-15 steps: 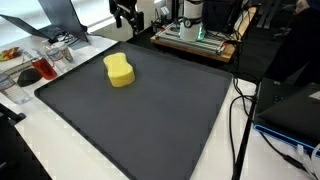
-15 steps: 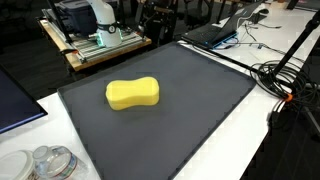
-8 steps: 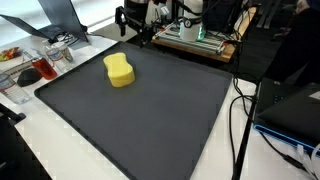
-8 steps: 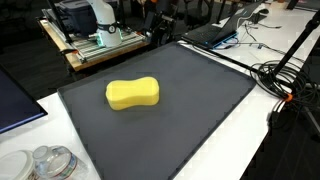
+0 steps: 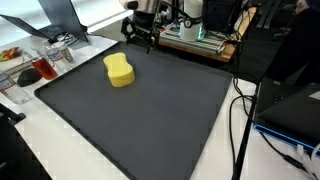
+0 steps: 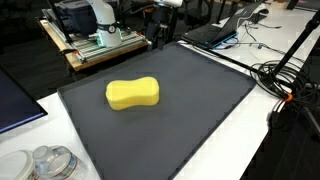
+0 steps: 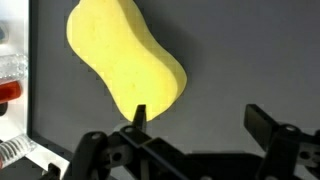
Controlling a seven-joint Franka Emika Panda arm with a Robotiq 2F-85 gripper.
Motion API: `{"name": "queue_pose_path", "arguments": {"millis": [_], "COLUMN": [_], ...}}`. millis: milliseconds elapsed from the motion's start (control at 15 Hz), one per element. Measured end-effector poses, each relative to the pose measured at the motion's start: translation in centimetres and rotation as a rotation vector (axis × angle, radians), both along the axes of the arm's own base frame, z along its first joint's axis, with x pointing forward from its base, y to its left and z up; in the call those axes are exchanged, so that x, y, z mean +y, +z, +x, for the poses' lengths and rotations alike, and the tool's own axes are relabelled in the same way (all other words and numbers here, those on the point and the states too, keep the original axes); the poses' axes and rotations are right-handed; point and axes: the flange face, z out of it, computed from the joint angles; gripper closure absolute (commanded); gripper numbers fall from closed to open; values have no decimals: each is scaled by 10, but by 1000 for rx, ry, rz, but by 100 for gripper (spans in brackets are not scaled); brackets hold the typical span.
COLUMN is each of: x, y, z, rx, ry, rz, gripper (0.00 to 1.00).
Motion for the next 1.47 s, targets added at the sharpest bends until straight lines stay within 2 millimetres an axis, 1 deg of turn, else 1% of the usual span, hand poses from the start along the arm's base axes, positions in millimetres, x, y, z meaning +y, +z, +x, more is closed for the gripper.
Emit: {"name": "queue_pose_path", "arguments": {"millis": [200,600,933,1200,1467], "x": [-22,-82,-125,-161,-199], "y": [-2,9,15,20,21], "z": [-10,-29,-44,-56,-72], "rx": [15,65,83,84,83], "ry": [18,103,151,150,106], "rz": [49,190,280,338,400], "gripper": [0,0,0,0,0]}}
